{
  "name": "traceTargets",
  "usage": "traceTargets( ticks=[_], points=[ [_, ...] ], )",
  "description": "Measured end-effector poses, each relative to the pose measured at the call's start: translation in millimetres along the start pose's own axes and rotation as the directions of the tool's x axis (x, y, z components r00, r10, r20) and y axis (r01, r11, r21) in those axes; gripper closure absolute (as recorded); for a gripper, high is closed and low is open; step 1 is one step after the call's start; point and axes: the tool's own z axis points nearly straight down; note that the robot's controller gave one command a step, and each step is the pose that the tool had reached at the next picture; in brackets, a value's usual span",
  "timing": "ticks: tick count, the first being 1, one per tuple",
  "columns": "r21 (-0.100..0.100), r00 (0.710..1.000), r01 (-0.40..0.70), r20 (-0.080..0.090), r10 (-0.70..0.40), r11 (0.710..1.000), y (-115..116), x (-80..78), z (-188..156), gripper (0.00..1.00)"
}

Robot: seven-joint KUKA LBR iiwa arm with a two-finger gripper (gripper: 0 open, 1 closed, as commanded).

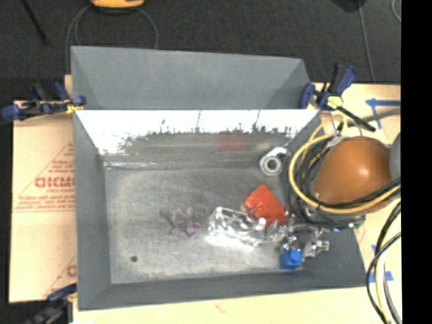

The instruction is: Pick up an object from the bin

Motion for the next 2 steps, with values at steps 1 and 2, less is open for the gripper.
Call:
traceTargets(
  ticks=[1, 2],
  points=[
    [-0.012, 0.919, 0.395, 0.002, -0.395, 0.919, 16.0, -4.2, 0.5, 0.0],
    [0.0, 0.92, 0.391, -0.016, -0.391, 0.92, 8.1, 5.0, -1.5, 1.0]
  ],
)
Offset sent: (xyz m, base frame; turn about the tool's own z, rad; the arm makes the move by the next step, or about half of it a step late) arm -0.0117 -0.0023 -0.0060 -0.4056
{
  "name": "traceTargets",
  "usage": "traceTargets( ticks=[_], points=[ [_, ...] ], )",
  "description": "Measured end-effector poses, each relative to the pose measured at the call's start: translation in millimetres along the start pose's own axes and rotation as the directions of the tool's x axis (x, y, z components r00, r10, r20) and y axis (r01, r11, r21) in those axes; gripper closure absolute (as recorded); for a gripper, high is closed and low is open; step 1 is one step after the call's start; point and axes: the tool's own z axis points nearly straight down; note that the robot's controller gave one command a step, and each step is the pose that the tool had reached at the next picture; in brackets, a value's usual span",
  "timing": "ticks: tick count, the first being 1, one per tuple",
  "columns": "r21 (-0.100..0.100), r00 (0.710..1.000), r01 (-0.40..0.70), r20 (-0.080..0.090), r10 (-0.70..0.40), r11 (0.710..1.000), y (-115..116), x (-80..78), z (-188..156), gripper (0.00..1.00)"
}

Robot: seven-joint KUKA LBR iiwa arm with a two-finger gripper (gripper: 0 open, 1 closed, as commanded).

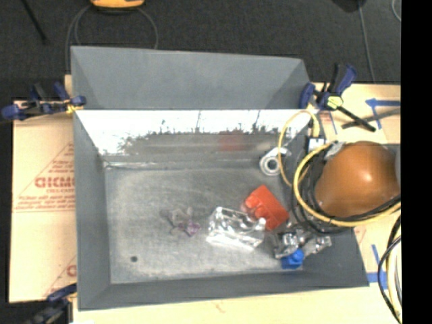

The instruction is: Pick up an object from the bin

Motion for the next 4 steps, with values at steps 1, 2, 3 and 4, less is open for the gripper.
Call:
traceTargets(
  ticks=[1, 2, 3, 4],
  points=[
    [0.009, 1.0, -0.004, 0.004, 0.004, 1.0, -0.9, 0.1, -23.8, 1.0],
    [0.008, 1.0, -0.007, 0.004, 0.007, 1.0, -1.6, 0.4, -44.6, 1.0],
    [0.01, 1.0, -0.011, 0.004, 0.011, 1.0, -2.9, 1.1, -84.1, 1.0],
    [0.009, 1.0, -0.015, 0.005, 0.015, 1.0, -3.9, 1.4, -100.3, 1.0]
  ],
)
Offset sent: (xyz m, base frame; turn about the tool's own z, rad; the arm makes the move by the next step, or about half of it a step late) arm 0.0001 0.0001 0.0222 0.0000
